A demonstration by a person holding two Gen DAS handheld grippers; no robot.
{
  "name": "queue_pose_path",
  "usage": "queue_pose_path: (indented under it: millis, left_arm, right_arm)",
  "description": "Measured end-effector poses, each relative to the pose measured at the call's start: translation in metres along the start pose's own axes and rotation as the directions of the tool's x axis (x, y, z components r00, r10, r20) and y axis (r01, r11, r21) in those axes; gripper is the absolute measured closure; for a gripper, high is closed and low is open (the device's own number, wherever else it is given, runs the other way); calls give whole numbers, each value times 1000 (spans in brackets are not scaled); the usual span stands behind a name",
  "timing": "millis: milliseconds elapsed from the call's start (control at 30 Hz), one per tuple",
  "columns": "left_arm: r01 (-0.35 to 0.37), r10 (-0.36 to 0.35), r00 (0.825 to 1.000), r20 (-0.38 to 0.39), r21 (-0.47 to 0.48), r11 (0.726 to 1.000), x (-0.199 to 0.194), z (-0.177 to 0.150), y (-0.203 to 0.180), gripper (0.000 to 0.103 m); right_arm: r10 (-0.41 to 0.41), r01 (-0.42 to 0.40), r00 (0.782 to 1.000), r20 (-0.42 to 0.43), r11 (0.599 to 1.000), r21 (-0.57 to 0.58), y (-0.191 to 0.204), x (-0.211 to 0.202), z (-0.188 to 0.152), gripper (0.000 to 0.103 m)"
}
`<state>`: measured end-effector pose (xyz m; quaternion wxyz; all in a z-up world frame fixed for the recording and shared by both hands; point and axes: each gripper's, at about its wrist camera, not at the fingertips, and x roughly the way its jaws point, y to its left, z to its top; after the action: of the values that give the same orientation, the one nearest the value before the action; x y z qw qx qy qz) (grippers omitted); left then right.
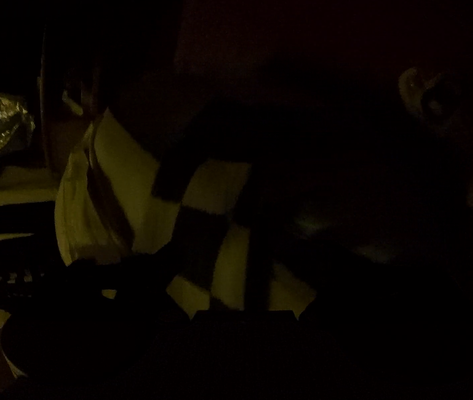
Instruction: Fold large clothes
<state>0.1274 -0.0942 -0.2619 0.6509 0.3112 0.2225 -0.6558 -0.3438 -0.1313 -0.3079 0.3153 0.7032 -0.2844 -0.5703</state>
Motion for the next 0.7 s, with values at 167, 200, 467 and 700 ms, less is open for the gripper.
queue_pose_path:
  millis: [167,200,467,700]
  left_arm:
    - [-9,9,1000,0,5,1000,0,0,-1,0]
    - [-9,9,1000,0,4,1000,-1,0,-1,0]
    - [-6,6,1000,0,-3,1000,-3,0,1,0]
    - [4,-4,1000,-11,-16,1000,-7,2,6,0]
  right_arm:
    - [90,-89,996,22,994,-70,6,9,8,56]
    - [98,-96,995,25,991,-91,9,8,7,70]
    - [272,-223,953,132,928,-297,50,-48,-12,93]
    - [469,-209,843,264,738,-642,103,-147,-65,94]
